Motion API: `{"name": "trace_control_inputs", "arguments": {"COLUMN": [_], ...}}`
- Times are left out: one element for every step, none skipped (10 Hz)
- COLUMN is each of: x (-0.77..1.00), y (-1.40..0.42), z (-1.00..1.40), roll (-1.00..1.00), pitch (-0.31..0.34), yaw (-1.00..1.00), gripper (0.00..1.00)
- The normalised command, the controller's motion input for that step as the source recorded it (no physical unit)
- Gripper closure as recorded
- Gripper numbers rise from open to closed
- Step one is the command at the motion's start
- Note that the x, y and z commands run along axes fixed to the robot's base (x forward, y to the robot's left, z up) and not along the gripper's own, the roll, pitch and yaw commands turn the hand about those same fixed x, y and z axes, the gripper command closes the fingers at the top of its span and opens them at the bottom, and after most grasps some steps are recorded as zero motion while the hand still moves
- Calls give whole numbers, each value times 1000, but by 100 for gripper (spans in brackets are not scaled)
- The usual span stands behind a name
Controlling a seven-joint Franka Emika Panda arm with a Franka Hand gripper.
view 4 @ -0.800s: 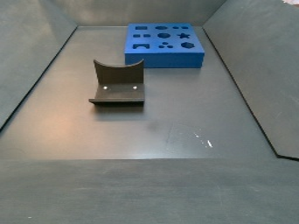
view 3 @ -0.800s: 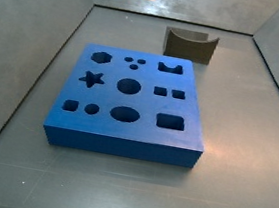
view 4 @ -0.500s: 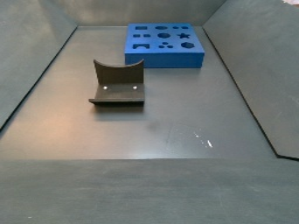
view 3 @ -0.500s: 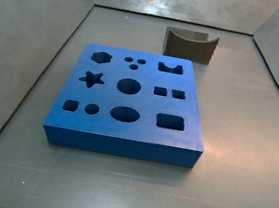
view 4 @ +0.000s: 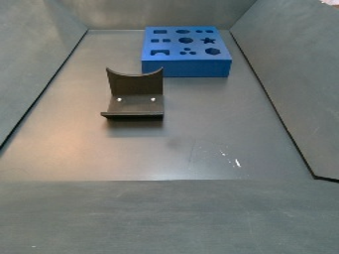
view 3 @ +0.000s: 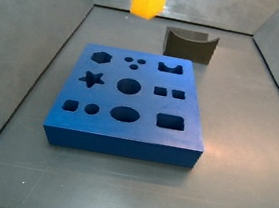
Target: Insert the arch object.
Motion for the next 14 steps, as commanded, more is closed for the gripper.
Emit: {"name": "trace_control_inputs", "arguments": {"x": [169, 183, 194, 203, 209, 171, 3, 23, 51, 114, 269, 329, 326, 323], "y": [0, 0, 0, 0, 0, 34, 357, 389, 477, 520, 286, 129, 117, 123], "z": [-423, -469, -549, -606, -654, -649, -609, -563, -506, -417, -326, -346, -357, -343], "roll": [81, 109, 146, 170, 191, 179, 74, 53, 0, 0, -73, -50, -40, -50], "pitch": [-61, -37, 0, 0, 0, 0, -26, -36, -60, -99, -141, -104, -93, -91], "yaw": [-943, -937, -957, -960, -946, -854, -629, -606, -546, -506, -674, -814, -831, -837], "gripper": [100, 100, 100, 100, 100, 100, 100, 100, 100, 100, 100, 100, 100, 100]}}
